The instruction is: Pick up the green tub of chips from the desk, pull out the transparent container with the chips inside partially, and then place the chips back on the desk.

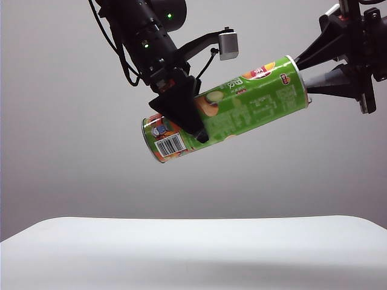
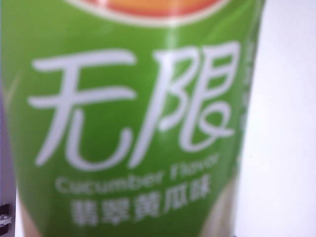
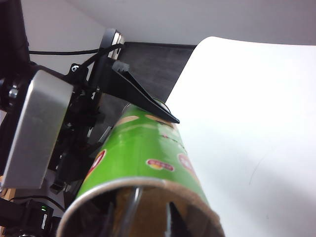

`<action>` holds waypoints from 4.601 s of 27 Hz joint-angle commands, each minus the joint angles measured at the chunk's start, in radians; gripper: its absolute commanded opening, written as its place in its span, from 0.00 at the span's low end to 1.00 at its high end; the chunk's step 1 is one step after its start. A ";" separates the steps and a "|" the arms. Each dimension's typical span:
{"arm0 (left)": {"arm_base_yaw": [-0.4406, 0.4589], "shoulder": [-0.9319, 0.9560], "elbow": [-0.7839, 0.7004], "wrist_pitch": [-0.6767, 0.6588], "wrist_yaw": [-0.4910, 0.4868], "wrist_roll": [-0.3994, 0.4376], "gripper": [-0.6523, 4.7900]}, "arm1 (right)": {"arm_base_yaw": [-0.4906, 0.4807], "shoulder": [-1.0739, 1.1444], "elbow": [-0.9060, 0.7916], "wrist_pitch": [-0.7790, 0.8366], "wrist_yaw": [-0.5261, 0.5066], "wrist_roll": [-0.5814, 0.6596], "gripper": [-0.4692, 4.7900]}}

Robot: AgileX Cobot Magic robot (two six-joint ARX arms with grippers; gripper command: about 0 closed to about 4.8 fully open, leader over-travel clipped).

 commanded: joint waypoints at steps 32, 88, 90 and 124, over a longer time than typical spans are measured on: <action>0.087 -0.008 -0.003 -0.129 -0.085 0.002 0.61 | -0.106 0.032 0.004 0.079 -0.028 0.004 0.09; 0.174 0.098 -0.004 -0.144 -0.095 -0.077 0.58 | 0.027 -0.107 0.006 -0.281 0.382 -0.532 1.00; 0.175 0.104 -0.004 -0.140 -0.097 -0.077 0.58 | 0.058 -0.130 0.006 -0.333 0.439 -0.552 1.00; 0.196 0.245 -0.234 0.125 -0.125 -0.156 1.00 | 0.193 -0.217 0.009 -0.375 0.657 -0.582 1.00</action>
